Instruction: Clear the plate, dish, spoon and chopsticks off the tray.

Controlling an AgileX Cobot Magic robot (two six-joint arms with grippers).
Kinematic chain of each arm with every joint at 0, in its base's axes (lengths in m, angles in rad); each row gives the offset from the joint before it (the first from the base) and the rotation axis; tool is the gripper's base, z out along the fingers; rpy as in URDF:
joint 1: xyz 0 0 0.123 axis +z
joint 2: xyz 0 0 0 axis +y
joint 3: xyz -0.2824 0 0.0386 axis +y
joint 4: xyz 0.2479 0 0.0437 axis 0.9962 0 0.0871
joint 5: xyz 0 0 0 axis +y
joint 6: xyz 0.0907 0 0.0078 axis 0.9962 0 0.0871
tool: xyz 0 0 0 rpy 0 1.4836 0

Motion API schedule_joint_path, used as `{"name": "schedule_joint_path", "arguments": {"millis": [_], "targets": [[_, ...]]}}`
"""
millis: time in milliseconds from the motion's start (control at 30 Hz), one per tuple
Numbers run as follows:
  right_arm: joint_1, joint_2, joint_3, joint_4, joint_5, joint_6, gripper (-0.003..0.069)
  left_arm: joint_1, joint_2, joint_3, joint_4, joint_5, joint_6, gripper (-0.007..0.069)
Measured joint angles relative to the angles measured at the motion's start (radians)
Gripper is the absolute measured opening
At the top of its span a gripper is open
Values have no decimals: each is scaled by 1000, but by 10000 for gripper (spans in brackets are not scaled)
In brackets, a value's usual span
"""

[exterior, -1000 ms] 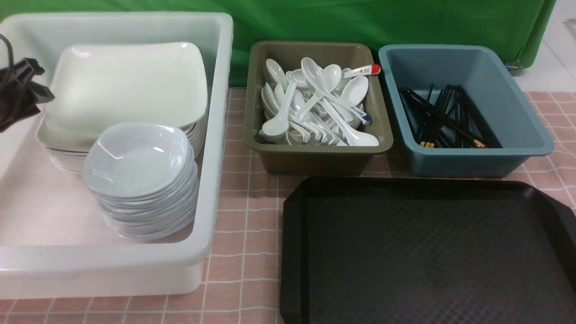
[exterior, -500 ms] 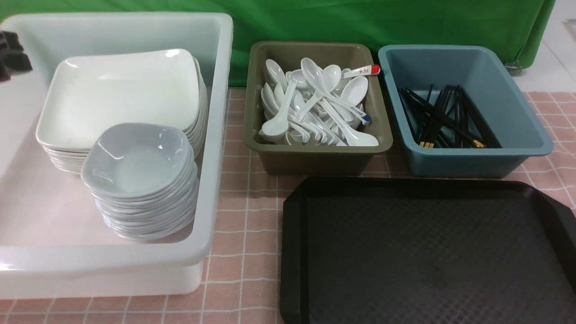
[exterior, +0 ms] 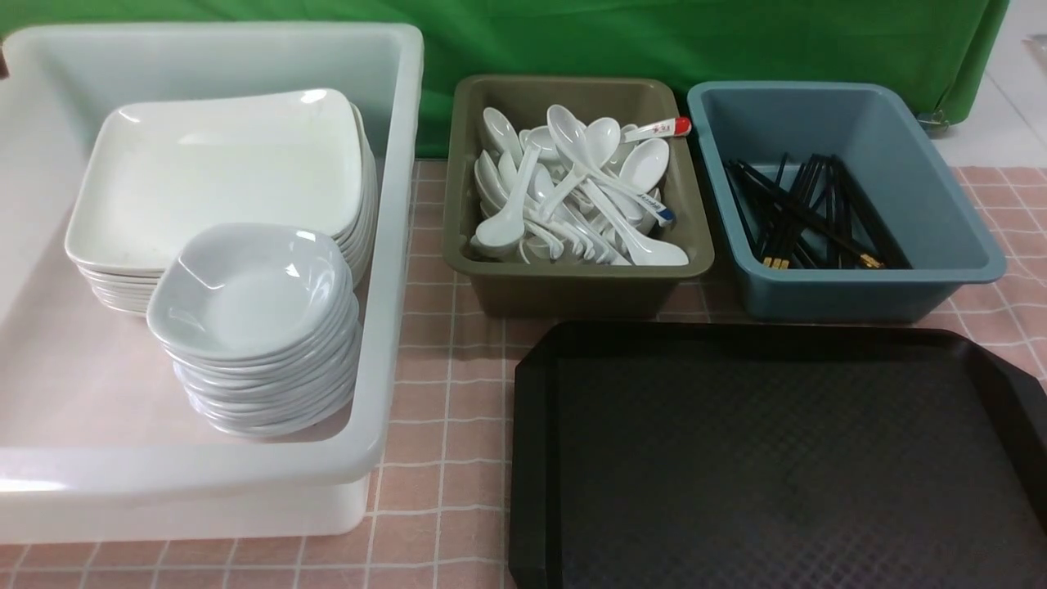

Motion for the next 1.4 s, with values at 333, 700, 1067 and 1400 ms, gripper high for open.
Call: {"name": "schedule_joint_path", "arguments": {"millis": [333, 700, 1067, 1400], "targets": [[0, 0, 76, -9, 14, -1, 47, 0, 0, 0, 0, 4, 0, -3], [11, -119, 275, -508, 39, -2, 74, 0, 0, 0, 19, 40, -11, -3], [21, -123, 268, -573, 163, -3, 106, -1, -117, 0, -17, 403, -40, -2], [21, -123, 266, -573, 174, 149, 125, -1, -235, 0, -14, 571, -68, -1]]}}
